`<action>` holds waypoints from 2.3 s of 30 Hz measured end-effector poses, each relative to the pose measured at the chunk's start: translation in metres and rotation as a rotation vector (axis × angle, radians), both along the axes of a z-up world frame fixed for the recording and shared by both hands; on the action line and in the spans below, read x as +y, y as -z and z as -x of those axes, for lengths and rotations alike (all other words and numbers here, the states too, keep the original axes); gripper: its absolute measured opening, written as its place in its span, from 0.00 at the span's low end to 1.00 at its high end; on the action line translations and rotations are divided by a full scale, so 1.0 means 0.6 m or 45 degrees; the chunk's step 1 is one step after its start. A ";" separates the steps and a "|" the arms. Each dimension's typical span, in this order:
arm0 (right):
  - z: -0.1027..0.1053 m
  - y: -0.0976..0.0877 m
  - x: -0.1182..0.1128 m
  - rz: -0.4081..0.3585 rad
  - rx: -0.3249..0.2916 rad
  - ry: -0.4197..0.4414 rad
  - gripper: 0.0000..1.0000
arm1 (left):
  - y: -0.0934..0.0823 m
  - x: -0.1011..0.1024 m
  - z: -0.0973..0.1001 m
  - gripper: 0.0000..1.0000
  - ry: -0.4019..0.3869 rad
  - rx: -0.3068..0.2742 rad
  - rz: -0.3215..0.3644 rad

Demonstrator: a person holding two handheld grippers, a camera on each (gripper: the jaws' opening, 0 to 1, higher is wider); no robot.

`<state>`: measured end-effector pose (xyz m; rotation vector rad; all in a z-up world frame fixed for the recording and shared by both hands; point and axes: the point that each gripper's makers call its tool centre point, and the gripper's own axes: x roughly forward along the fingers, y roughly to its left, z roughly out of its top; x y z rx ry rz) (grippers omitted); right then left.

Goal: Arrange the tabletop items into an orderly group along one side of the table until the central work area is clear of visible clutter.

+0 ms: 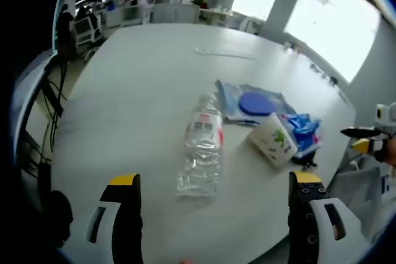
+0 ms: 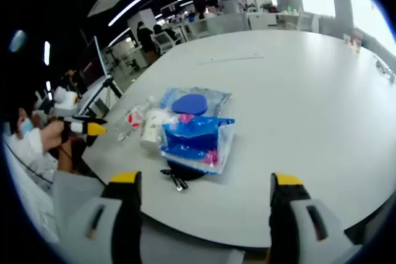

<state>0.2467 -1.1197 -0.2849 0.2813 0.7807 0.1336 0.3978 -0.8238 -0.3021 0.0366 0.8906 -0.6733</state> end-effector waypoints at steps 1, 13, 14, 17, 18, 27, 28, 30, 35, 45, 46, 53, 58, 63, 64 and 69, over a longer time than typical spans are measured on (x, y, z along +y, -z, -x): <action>0.000 -0.001 0.000 0.001 -0.004 0.001 0.84 | -0.002 0.001 -0.001 0.96 0.001 -0.010 0.003; -0.001 -0.010 -0.011 0.034 -0.023 0.004 0.84 | -0.017 -0.004 -0.007 0.96 0.015 -0.063 0.050; -0.002 -0.011 -0.010 0.034 -0.028 0.005 0.84 | -0.014 -0.005 -0.004 0.96 0.023 -0.055 0.041; 0.001 -0.008 -0.008 0.030 -0.017 0.004 0.84 | -0.014 -0.009 -0.002 0.96 0.037 -0.055 0.046; 0.001 -0.009 -0.007 0.034 -0.020 0.002 0.84 | -0.014 -0.010 0.000 0.96 0.040 -0.050 0.044; 0.004 -0.003 -0.011 0.032 -0.008 0.007 0.84 | -0.015 -0.009 -0.003 0.96 0.027 -0.046 0.061; 0.004 -0.002 -0.011 0.032 -0.008 0.007 0.84 | -0.014 -0.009 -0.002 0.96 0.026 -0.043 0.062; 0.003 -0.002 -0.011 0.028 -0.010 0.009 0.83 | -0.011 -0.009 -0.001 0.96 0.025 -0.035 0.061; -0.001 0.000 -0.008 0.020 -0.010 0.009 0.83 | -0.008 -0.010 0.000 0.96 0.023 -0.022 0.062; -0.005 0.000 -0.009 0.020 -0.013 0.005 0.83 | -0.010 -0.007 -0.006 0.96 0.023 -0.030 0.061; -0.005 0.000 -0.009 0.022 -0.013 0.004 0.83 | -0.010 -0.007 -0.005 0.96 0.023 -0.029 0.059; 0.000 0.002 -0.013 0.016 -0.009 0.019 0.83 | -0.007 -0.006 -0.004 0.96 0.026 -0.023 0.050; 0.002 0.004 -0.014 0.017 -0.006 0.021 0.83 | -0.006 -0.006 -0.004 0.96 0.030 -0.020 0.044; 0.003 0.004 -0.012 0.014 -0.006 0.021 0.83 | -0.006 -0.005 -0.004 0.96 0.031 -0.018 0.040; 0.003 0.004 -0.012 0.014 -0.004 0.020 0.83 | -0.006 -0.005 -0.004 0.96 0.030 -0.017 0.040; 0.001 0.003 -0.010 0.011 -0.007 0.020 0.83 | -0.005 -0.004 -0.003 0.96 0.034 -0.011 0.036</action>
